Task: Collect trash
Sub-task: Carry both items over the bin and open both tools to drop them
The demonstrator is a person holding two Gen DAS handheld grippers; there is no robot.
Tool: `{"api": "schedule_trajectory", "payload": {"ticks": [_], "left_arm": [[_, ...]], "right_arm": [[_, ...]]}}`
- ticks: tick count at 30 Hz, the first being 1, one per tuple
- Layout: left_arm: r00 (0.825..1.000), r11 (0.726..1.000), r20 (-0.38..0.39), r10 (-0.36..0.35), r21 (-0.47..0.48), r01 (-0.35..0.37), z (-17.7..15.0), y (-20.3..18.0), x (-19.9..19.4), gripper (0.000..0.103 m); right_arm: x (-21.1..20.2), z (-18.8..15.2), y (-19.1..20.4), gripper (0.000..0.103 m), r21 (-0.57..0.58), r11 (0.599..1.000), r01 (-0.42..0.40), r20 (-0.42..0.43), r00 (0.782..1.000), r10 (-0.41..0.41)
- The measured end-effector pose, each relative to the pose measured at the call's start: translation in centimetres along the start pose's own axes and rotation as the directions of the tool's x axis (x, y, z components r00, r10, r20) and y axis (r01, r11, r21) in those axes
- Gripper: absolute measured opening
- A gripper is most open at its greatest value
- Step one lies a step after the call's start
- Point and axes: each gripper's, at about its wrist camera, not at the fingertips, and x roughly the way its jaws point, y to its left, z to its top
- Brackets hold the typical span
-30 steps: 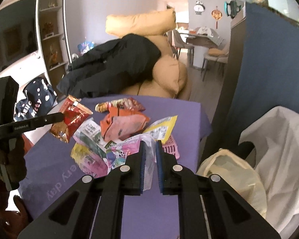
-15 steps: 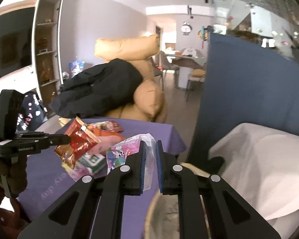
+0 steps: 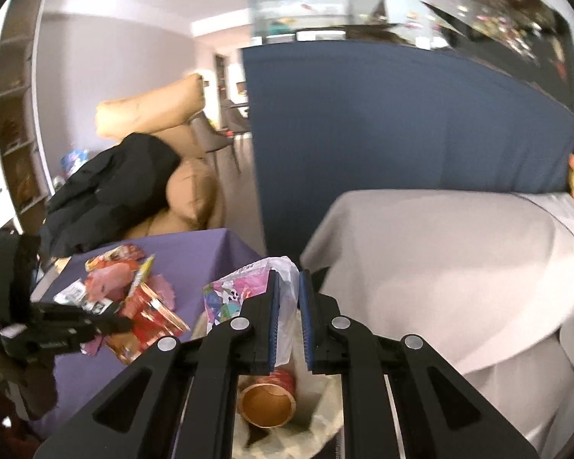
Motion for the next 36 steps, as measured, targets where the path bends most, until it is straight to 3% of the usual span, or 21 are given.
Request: {"api": "schedule_trajectory", "payload": {"ticks": [7,12,17,23,29,36], "left_arm": [[0.994,0.999,-0.096,-0.053,-0.009,0.052,1.0,-1.2,6.7,0.009],[0.997,1.000,-0.072,-0.007,0.029,0.009,0.9,-1.5,7.8,0.036],[0.999,0.998,-0.029,0.039,-0.057,-0.040,1.0,1.1,4.8,0.042],[0.995,0.994,0.024,0.099,-0.047,-0.098,-0.2,2.7,0.6,0.044],[0.990,0.990,0.017,0.138,-0.036,-0.138,-2.8,4.6,-2.4,0.044],[0.975,0.973,0.058,0.212,-0.100,-0.206,-5.4,8.2,-5.8,0.044]], "right_arm": [[0.5,-1.3,-2.4,0.012,0.022,0.997,0.068,-0.019,0.998,-0.067],[1.2,-2.2,-2.6,0.012,0.042,0.997,0.057,-0.036,0.998,-0.055],[3.0,-3.4,-0.9,0.012,0.024,1.000,0.019,-0.058,0.998,-0.018],[8.2,-6.7,2.8,0.012,-0.013,0.997,-0.075,-0.137,0.988,0.072],[13.6,-11.7,4.5,0.012,-0.064,0.997,-0.049,-0.300,0.953,0.028],[15.5,-13.7,2.9,0.012,-0.058,0.998,0.017,-0.390,0.920,-0.038]]}}
